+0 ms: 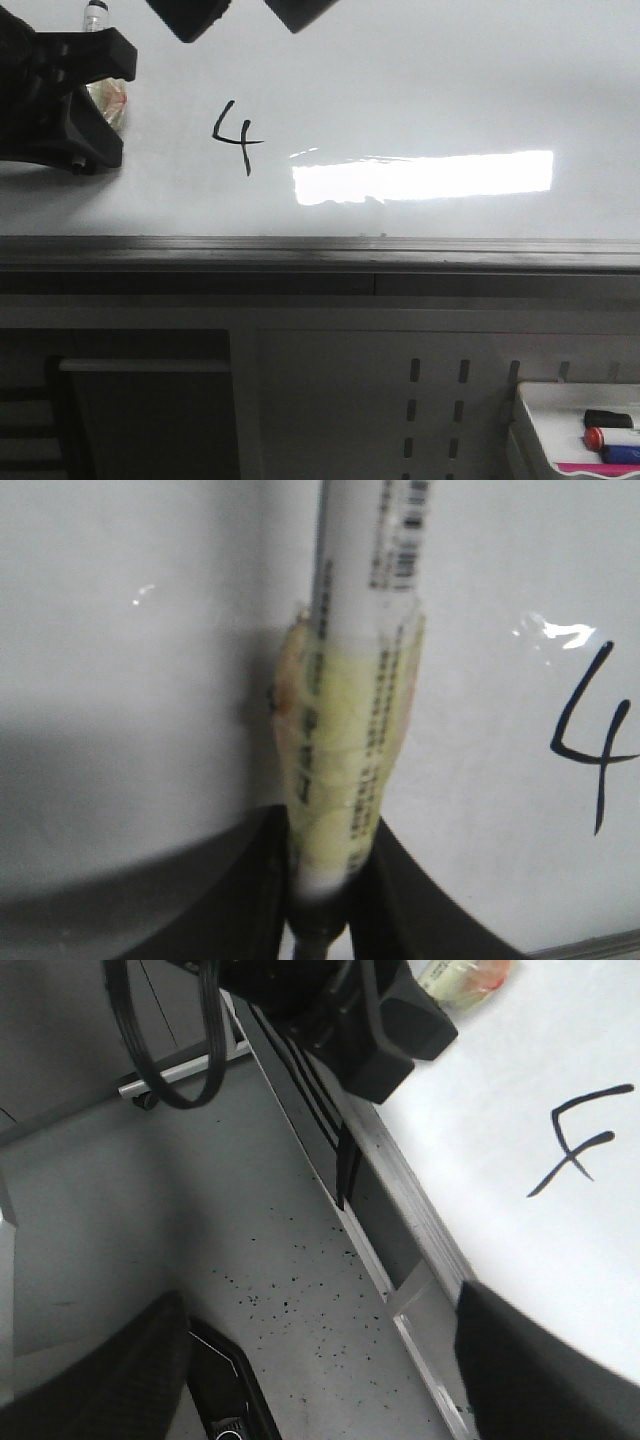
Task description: Write number 4 on whiteboard
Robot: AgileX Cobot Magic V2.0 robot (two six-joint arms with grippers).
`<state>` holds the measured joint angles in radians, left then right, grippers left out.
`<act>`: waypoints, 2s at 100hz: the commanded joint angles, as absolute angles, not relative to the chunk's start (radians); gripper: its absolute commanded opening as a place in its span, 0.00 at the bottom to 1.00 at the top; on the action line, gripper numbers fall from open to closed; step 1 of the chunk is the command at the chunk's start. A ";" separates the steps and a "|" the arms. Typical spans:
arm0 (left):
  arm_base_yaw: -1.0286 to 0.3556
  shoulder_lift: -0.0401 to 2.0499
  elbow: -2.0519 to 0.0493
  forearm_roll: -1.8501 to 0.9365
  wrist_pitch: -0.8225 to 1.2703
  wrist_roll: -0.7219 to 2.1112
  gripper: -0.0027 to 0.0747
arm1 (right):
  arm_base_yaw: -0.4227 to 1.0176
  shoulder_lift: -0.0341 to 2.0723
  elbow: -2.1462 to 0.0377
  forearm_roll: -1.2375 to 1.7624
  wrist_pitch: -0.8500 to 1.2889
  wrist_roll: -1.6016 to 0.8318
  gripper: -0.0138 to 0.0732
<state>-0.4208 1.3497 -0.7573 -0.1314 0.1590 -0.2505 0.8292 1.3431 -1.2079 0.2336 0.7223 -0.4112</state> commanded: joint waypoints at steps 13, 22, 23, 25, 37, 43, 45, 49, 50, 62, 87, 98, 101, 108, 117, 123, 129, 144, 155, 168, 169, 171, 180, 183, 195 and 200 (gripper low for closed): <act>-0.416 1.339 -0.792 -0.139 0.081 -0.259 0.51 | 0.824 1.309 -1.238 0.239 0.675 -0.422 0.72; -0.416 1.335 -0.792 -0.139 0.093 -0.259 0.52 | 0.824 1.308 -1.238 0.239 0.675 -0.422 0.72; -0.416 1.331 -0.792 -0.139 0.093 -0.259 0.52 | 0.824 1.308 -1.238 0.239 0.675 -0.422 0.72; -0.416 1.330 -0.792 -0.139 0.098 -0.259 0.52 | 0.824 1.305 -1.238 0.239 0.675 -0.422 0.72; -0.416 1.271 -0.792 -0.116 0.126 -0.251 0.52 | 0.819 1.283 -1.236 0.239 0.673 -0.420 0.72; -0.416 1.229 -0.792 -0.093 0.143 -0.251 0.52 | 0.804 1.265 -1.232 0.233 0.673 -0.400 0.66; -0.416 1.211 -0.792 -0.084 0.148 -0.251 0.52 | 0.797 1.257 -1.230 0.229 0.673 -0.397 0.63; -0.416 1.172 -0.792 -0.063 0.157 -0.251 0.52 | 0.779 1.240 -1.221 0.228 0.665 -0.387 0.55; -0.416 1.165 -0.792 -0.059 0.159 -0.251 0.52 | 0.776 1.237 -1.221 0.228 0.665 -0.381 0.52; -0.416 1.035 -0.782 -0.013 0.176 -0.251 0.46 | 0.724 1.168 -1.162 0.228 0.612 -0.363 0.15; -0.416 0.701 -0.680 0.084 0.168 -0.249 0.01 | 0.702 0.917 -0.918 0.228 0.366 -0.363 0.08; -0.416 0.560 -0.592 0.147 0.166 -0.249 0.01 | 0.702 0.790 -0.762 0.228 0.237 -0.363 0.08; -0.416 0.515 -0.567 0.161 0.165 -0.249 0.01 | 0.702 0.744 -0.722 0.228 0.203 -0.363 0.08; -0.416 0.428 -0.501 0.170 0.165 -0.249 0.01 | 0.702 0.649 -0.621 0.228 0.139 -0.363 0.08; -0.416 0.322 -0.417 0.176 0.165 -0.249 0.01 | 0.702 0.536 -0.495 0.228 0.065 -0.363 0.08; -0.416 0.265 -0.373 0.176 0.165 -0.249 0.01 | 0.702 0.456 -0.427 0.228 0.038 -0.363 0.08; -0.416 0.209 -0.334 0.176 0.165 -0.249 0.01 | 0.702 0.385 -0.367 0.228 0.029 -0.363 0.08; -0.416 0.131 -0.295 0.167 0.165 -0.249 0.01 | 0.702 0.265 -0.283 0.228 0.033 -0.363 0.08; -0.416 0.122 -0.285 0.167 0.165 -0.249 0.01 | 0.702 0.227 -0.250 0.228 0.033 -0.363 0.08; -0.416 0.122 -0.277 0.167 0.166 -0.249 0.01 | 0.702 0.223 -0.227 0.228 0.040 -0.363 0.08; -0.416 0.122 -0.277 0.167 0.166 -0.249 0.01 | 0.702 0.223 -0.227 0.228 0.040 -0.363 0.08; -0.416 0.122 -0.277 0.167 0.166 -0.249 0.01 | 0.702 0.223 -0.225 0.228 0.040 -0.363 0.08; -0.416 0.122 -0.277 0.167 0.166 -0.249 0.01 | 0.702 0.223 -0.224 0.228 0.040 -0.363 0.08; -0.416 0.122 -0.277 0.167 0.166 -0.249 0.01 | 0.702 0.223 -0.224 0.228 0.040 -0.363 0.08; -0.416 0.122 -0.277 0.167 0.166 -0.249 0.01 | 0.702 0.223 -0.224 0.228 0.040 -0.363 0.08; -0.416 0.122 -0.277 0.167 0.166 -0.249 0.01 | 0.702 0.223 -0.224 0.228 0.040 -0.363 0.08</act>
